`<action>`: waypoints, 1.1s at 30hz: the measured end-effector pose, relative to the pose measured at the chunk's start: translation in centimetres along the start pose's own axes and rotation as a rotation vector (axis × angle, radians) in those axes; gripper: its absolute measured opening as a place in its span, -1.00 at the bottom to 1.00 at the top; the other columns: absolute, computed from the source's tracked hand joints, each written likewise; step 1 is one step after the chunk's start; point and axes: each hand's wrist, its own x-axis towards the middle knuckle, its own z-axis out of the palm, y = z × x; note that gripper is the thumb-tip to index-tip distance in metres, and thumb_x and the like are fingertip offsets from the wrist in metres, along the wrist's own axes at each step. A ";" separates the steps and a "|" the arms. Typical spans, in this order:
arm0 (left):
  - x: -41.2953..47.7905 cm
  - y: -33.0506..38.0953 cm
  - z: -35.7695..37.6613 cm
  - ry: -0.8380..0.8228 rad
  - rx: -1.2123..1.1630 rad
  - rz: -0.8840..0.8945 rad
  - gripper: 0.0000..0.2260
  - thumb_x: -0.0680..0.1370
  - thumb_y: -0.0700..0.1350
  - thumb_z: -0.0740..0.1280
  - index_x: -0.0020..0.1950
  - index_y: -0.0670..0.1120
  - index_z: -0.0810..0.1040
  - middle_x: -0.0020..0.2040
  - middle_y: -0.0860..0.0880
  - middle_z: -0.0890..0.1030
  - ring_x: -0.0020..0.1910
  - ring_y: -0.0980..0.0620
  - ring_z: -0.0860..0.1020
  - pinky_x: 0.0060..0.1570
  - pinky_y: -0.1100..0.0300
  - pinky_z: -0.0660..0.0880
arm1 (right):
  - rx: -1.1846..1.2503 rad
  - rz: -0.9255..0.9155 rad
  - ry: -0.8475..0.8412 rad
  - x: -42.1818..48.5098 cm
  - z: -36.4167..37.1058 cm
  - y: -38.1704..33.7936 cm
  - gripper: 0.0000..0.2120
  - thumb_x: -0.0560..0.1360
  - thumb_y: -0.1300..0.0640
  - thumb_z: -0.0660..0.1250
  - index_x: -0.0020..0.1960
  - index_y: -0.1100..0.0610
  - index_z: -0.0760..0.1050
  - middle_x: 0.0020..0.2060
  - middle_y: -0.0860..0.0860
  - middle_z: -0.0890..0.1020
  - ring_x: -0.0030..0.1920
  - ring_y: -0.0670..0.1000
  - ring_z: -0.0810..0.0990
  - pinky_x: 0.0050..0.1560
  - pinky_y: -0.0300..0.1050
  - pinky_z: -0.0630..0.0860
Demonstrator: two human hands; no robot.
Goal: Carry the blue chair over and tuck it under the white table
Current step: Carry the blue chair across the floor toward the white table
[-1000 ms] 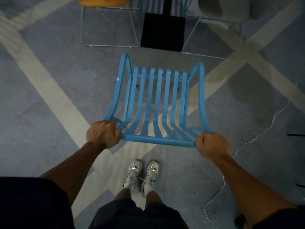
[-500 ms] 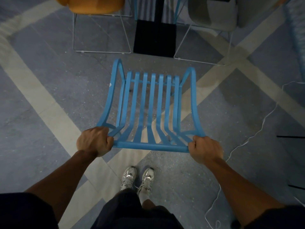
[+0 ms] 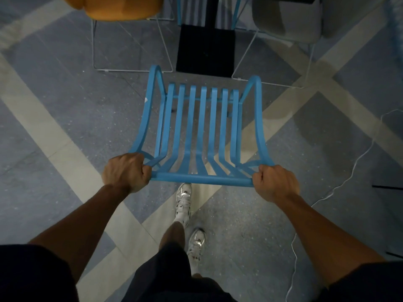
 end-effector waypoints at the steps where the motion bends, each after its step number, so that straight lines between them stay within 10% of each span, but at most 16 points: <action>1: 1.0 0.0 -0.3 -0.006 0.006 -0.003 -0.76 0.40 0.09 0.14 -0.43 0.10 0.21 -0.50 0.17 0.25 -0.56 0.13 0.29 -0.50 0.31 0.20 | -0.003 0.002 -0.004 1.0 -0.3 -0.1 -0.71 0.43 -0.12 0.00 -0.38 0.00 0.24 -0.51 -0.06 0.35 -0.51 0.00 0.41 -0.40 -0.10 0.35; 9: 9.3 -1.1 -1.8 -0.056 0.000 -0.009 -0.75 0.43 0.13 0.06 -0.41 0.08 0.29 -0.47 0.13 0.34 -0.49 0.16 0.33 -0.47 0.24 0.23 | -0.028 0.002 0.010 9.1 -2.9 -0.8 -0.70 0.43 -0.13 -0.02 -0.34 -0.01 0.32 -0.52 -0.07 0.36 -0.55 -0.12 0.32 -0.52 -0.19 0.14; 33: 26.7 -3.0 -3.5 -0.055 -0.003 -0.002 -0.76 0.43 0.13 0.10 -0.40 0.08 0.32 -0.47 0.14 0.35 -0.51 0.19 0.34 -0.51 0.28 0.25 | -0.020 0.046 -0.051 25.6 -7.2 -1.1 -0.73 0.47 -0.07 0.11 -0.36 0.00 0.31 -0.51 -0.05 0.44 -0.52 -0.06 0.44 -0.49 -0.13 0.39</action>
